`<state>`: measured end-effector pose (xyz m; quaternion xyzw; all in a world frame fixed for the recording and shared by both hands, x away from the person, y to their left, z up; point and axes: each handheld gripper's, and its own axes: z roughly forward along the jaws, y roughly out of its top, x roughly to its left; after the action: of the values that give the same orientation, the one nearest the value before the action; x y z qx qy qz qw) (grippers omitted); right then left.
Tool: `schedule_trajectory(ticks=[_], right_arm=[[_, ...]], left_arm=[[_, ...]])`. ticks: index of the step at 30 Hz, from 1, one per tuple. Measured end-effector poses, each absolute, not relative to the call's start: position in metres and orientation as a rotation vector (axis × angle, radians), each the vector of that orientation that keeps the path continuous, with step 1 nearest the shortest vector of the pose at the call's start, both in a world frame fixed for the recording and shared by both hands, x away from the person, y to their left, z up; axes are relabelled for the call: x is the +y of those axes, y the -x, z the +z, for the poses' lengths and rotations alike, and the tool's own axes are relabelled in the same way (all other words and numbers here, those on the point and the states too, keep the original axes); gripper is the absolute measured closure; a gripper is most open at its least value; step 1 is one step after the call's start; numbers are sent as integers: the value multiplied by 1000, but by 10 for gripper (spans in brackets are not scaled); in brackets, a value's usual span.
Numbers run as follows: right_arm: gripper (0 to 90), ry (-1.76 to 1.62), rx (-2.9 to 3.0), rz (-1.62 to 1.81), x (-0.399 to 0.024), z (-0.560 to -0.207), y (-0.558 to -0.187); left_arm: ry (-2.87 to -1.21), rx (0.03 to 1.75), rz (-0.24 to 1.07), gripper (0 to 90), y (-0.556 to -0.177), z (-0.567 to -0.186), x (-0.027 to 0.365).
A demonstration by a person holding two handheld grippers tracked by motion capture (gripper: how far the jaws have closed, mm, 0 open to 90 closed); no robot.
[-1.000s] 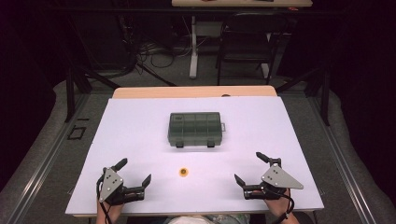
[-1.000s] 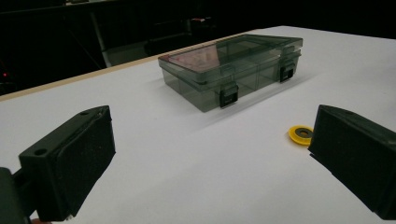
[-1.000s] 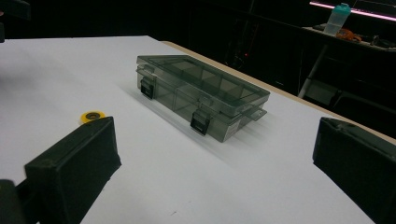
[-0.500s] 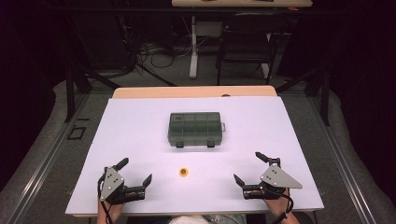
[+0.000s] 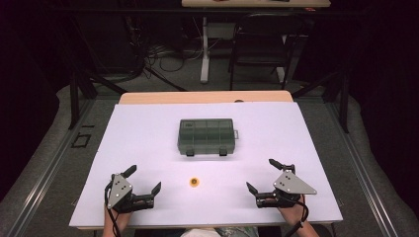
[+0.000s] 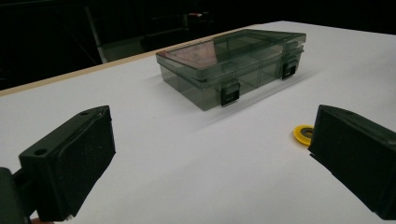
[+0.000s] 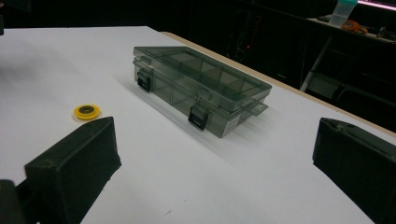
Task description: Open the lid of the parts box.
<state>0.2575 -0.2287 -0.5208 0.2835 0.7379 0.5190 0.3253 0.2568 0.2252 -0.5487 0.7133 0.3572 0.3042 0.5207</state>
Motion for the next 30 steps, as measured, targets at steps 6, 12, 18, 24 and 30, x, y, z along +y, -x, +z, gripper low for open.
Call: schedule_trajectory(ticks=[6,12,18,24,30], right_arm=[[0,-750,1944,1354,-229,-520,-265],[0,-752,1977,1348,-223,-522,-277],[0,-741,1992,1336,-217,-521,-287],[0,-742,2010,1344,-214,-520,-298],[0,-734,2024,1342,-209,-520,-307]], left_arm=[[-1717,851,729,2,-263,-549,222],[-1726,854,708,2,-275,-550,218],[-1731,845,701,1,-283,-548,213],[-1766,831,683,2,-297,-545,202],[-1775,827,673,2,-307,-542,195]])
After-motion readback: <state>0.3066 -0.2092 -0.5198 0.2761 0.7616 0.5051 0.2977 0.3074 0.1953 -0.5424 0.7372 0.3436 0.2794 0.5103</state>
